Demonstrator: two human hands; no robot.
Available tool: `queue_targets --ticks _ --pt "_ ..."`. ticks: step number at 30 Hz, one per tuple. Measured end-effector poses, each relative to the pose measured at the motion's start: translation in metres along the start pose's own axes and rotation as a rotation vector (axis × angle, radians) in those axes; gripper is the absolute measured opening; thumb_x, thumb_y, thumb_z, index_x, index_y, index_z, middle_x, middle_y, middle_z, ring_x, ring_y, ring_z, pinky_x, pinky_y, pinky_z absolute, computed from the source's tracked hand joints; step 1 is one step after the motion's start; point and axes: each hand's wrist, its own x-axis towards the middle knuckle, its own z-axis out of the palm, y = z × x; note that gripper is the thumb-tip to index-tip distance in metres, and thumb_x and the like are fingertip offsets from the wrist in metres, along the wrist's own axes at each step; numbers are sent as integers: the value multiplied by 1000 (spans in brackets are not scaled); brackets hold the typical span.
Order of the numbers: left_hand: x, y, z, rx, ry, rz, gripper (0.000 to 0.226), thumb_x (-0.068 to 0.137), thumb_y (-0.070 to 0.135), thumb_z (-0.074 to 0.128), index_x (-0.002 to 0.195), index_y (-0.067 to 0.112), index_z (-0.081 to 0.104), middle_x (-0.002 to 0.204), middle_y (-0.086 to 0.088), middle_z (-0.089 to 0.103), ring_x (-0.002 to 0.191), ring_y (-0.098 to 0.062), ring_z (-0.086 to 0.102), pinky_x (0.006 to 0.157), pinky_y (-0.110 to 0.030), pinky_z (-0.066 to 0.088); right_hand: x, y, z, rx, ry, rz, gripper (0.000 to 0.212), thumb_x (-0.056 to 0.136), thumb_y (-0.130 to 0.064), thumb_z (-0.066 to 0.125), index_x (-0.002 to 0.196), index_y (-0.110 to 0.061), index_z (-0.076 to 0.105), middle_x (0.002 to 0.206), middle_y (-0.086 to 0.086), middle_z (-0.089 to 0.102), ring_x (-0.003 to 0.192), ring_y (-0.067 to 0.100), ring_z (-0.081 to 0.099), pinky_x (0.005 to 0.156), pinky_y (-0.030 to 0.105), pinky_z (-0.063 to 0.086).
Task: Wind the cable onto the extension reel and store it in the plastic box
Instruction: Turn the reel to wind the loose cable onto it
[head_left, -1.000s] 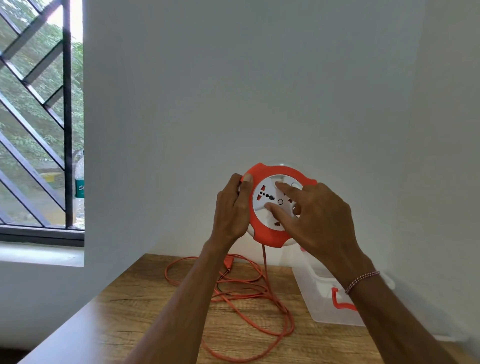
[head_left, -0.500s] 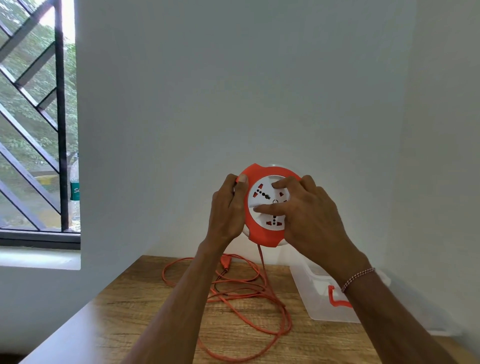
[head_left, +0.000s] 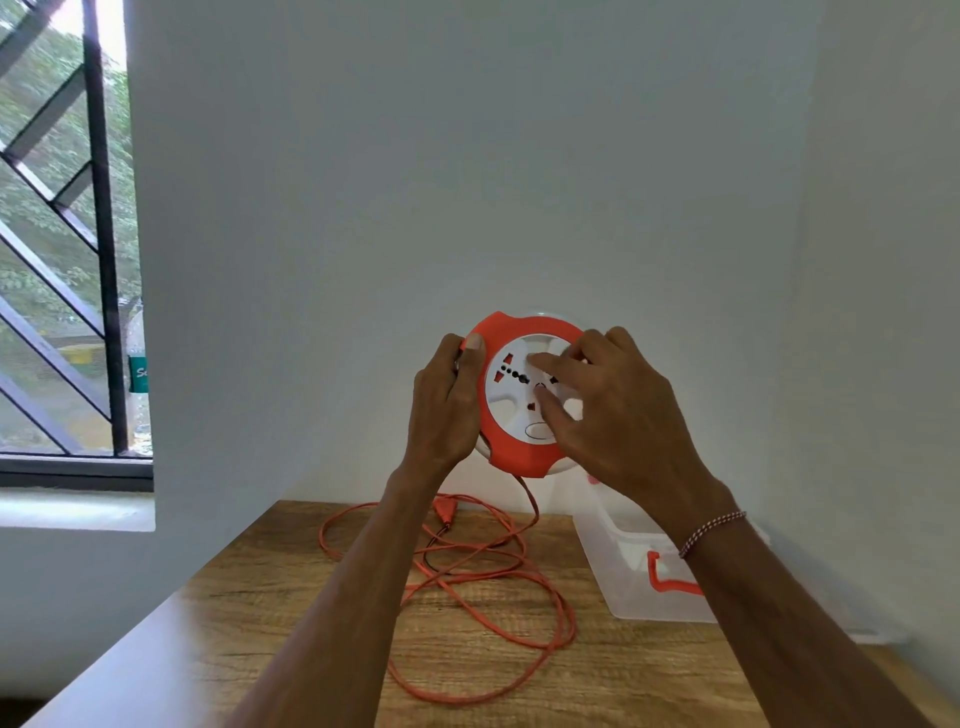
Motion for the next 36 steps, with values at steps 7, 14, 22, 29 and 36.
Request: queue_targets --ticks 7,14,22,29,36 --pt "2 -2 0 -7 10 6 29 100 42 38 95 21 56 81 21 69 69 -7 70 54 -16 55 1 -4 -2 -22 -278 -77 54 66 -21 85 115 -33 67 138 8 50 124 33 41 95 50 46" --pt "1 -4 2 9 -7 20 35 102 42 39 93 12 55 80 10 69 62 -12 68 51 -22 56 -5 -4 5 -136 -173 -40 59 68 -36 80 124 -38 60 122 12 58 108 31 49 85 45 49" --pt "0 0 3 22 -11 23 29 102 41 38 89 22 55 76 18 68 62 -6 67 51 -14 52 -2 -10 5 -75 -22 182 63 82 -66 51 127 -22 60 111 6 71 89 27 69 78 38 56" --pt "0 1 3 5 0 1 26 102 37 38 89 23 55 74 21 67 61 -5 66 53 -15 54 2 3 1 4 1 -46 36 80 -19 73 115 -16 67 112 12 67 100 31 58 78 42 55" --pt "0 2 1 0 59 -45 25 102 37 39 91 25 57 74 17 67 66 -2 67 56 -12 53 3 0 -1 -1 -293 -72 58 70 -20 81 122 -35 62 142 8 46 124 34 38 95 50 45"
